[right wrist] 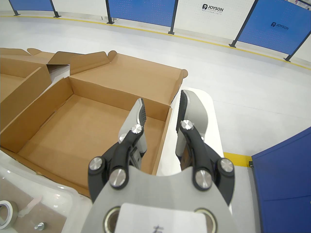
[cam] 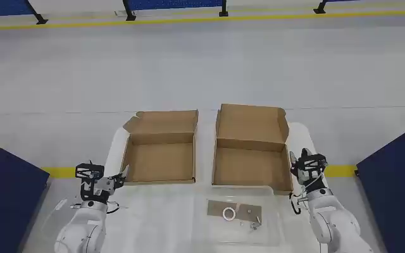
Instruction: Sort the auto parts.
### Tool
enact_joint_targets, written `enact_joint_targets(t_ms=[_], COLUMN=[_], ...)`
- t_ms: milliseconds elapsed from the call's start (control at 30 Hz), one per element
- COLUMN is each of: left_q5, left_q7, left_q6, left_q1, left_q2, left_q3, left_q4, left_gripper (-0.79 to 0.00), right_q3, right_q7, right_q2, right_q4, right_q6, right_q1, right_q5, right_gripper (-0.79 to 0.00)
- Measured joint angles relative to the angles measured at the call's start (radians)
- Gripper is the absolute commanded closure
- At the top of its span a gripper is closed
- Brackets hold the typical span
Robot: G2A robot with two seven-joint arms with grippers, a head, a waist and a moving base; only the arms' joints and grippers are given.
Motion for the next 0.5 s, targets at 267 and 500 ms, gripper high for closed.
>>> enact_joint_targets(t_ms=[267,500], left_q5=[0.0,0.0], left_q7=[0.0,0.0], left_q6=[0.0,0.0], left_q1=[0.0,0.0], left_q2=[0.0,0.0], left_q3=[0.0,0.0], left_q4=[0.0,0.0], left_gripper=[-0.785,-0.785], right_q3=[0.006,0.044], right_q7=[-0.019,-0.025], right_q2=[0.002,0.017], right_q4=[-0.015,-0.07], right_q6=[-0.03,-0.24], right_q1=[0.005,0.006], right_q5=[-0.016,-0.087], right_gripper=[-0.785,-0.785])
